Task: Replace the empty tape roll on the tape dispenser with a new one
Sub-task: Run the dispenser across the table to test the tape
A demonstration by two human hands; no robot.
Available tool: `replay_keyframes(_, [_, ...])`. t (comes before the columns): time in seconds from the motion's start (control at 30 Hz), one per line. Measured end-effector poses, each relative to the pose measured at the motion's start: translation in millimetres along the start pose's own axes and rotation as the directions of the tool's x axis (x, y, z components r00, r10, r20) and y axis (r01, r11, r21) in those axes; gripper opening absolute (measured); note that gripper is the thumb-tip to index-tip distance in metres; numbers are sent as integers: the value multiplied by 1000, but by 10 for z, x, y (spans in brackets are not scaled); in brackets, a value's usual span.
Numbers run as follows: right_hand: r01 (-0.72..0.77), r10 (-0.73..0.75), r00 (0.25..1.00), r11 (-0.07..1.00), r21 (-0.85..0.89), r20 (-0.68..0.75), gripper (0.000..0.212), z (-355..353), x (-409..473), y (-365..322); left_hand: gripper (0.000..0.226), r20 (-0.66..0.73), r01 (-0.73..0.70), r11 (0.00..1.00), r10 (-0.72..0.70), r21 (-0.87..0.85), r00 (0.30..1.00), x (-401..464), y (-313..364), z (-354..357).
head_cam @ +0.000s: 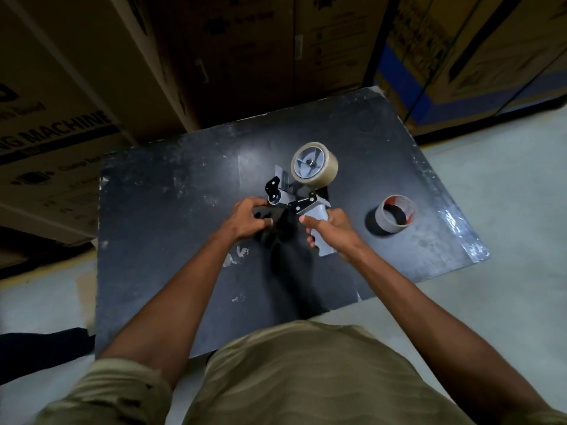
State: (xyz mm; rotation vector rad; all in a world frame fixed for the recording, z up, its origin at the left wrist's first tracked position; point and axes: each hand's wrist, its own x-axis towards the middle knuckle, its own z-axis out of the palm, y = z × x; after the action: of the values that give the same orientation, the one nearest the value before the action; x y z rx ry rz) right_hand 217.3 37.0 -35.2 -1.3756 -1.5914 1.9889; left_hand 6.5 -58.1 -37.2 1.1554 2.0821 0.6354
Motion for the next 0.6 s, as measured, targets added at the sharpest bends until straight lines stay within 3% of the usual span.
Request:
replay_keyframes(0.17, [107,-152,974,961,-256,-166,26,25,-108,96,54,15,-141,982,140,127,990,133,14,56])
replay_keyframes(0.27, [108,-187,956,941,-321,-227,28,84,-208,317,55,83,-140,957,123,252,989,119,-159,134])
replay_keyframes(0.6, [71,-236,940,843,-534,-247,23,272,-437,843,48,229,-292,778,195,556,954,31,-565,330])
